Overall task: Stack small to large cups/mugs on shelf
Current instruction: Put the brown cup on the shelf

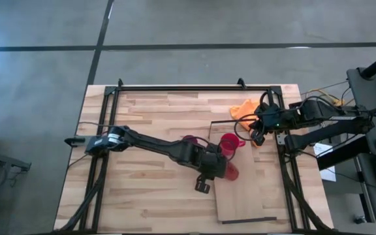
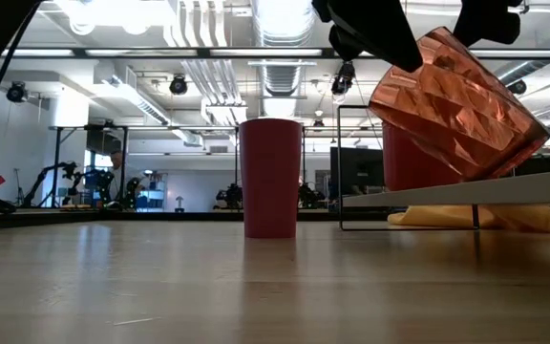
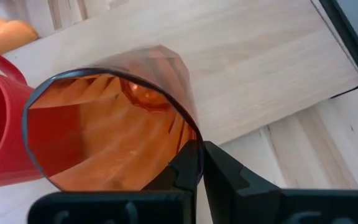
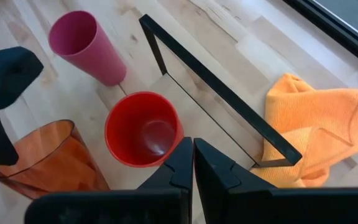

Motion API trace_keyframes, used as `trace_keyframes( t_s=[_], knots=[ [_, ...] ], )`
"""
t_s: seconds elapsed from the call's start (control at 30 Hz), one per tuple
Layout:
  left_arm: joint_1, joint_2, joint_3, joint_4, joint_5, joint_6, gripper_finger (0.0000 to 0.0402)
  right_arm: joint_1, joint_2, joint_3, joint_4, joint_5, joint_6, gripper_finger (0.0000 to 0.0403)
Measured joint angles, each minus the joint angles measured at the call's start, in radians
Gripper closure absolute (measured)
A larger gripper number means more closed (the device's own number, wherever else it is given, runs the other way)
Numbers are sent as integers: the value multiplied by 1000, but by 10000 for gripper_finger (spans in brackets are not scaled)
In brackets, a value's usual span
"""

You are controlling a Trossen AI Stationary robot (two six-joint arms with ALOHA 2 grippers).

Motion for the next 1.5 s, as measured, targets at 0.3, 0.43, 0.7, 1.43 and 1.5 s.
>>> trace_keyframes(
  t_s=[0.3,0.43,0.7,1.43,1.5],
  knots=[
    [0,0,0,2,0,-37,402,0,0,0,0,-4,15,394],
    [2,-4,0,2,-1,-46,402,11,-6,0,1,-150,60,394],
    [4,-8,0,0,-12,-49,402,245,7,-1,30,-267,272,394],
    [4,-17,25,2,-21,-52,402,584,232,-240,374,26,736,394],
    [4,-17,24,3,-21,-51,402,588,247,-247,375,26,766,394]
  ],
)
